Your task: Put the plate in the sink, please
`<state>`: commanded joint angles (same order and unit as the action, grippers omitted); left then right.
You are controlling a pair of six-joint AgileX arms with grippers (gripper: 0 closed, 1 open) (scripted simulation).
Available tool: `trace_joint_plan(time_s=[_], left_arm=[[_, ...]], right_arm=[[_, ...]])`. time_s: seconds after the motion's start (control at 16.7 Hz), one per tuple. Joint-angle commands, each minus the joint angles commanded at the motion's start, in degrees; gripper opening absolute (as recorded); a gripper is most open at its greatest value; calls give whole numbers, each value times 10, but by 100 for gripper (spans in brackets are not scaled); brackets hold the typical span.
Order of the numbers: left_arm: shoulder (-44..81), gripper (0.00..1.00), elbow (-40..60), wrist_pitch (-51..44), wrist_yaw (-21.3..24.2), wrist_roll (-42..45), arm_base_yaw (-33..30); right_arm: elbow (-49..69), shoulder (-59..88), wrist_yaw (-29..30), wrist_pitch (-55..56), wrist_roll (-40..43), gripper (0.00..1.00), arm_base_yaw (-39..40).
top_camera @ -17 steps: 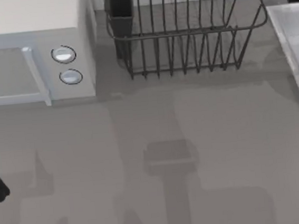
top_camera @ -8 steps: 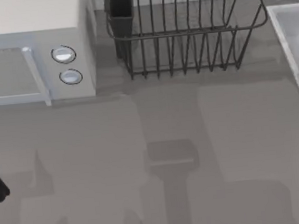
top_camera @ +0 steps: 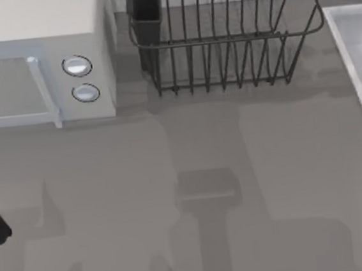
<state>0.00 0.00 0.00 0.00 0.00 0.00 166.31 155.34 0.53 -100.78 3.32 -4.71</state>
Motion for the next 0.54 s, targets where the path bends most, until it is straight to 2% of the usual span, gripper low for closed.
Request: trace_joint_plan(time_s=[0.18, 0.54], left_arm=[[0, 100, 0, 0, 0, 0, 0], [0, 100, 0, 0, 0, 0, 0]], right_arm=[[0, 0, 0, 0, 0, 98, 0], [0, 0, 0, 0, 0, 100, 0]])
